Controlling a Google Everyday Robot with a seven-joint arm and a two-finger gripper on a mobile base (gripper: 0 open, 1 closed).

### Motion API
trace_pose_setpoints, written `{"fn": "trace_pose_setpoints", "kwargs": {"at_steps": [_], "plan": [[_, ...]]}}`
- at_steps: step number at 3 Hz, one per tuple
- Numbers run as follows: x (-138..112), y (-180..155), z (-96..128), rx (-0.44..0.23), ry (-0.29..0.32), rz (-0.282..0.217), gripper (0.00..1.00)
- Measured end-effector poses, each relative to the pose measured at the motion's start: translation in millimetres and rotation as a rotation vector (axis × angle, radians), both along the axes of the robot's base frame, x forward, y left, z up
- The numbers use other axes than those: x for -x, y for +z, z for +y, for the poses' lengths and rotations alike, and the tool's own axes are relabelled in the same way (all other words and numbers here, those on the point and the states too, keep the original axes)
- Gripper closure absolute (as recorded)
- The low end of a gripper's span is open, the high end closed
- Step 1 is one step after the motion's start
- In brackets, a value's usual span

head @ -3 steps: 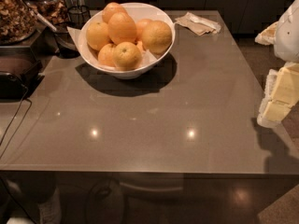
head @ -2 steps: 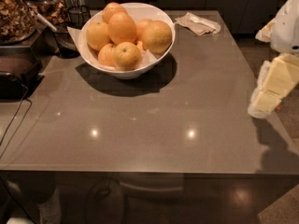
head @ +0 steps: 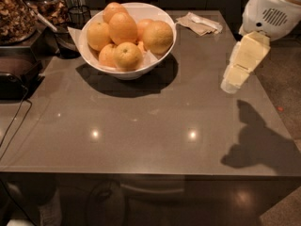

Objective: Pick orange from white bowl

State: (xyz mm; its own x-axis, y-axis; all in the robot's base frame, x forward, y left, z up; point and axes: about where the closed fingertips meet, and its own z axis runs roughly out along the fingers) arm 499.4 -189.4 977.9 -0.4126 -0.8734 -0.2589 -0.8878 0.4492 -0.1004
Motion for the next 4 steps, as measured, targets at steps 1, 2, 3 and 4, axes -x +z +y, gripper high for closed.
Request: {"fn": "trace_pose_setpoints", "kwargs": {"at_steps": [1,2,3,4], "plan": [[-5.6,2.4,3.0,-0.008,0.000,-0.024,0.00],[-28.7,3.4,19.6,-0.043,-0.036,-0.022,0.00],[-92.0,7.5,78.9,-0.023,-0.034,-0.004,0.00],[-100.5,10.6,87.4,-0.041,-0.028,-0.036,0.00]]}}
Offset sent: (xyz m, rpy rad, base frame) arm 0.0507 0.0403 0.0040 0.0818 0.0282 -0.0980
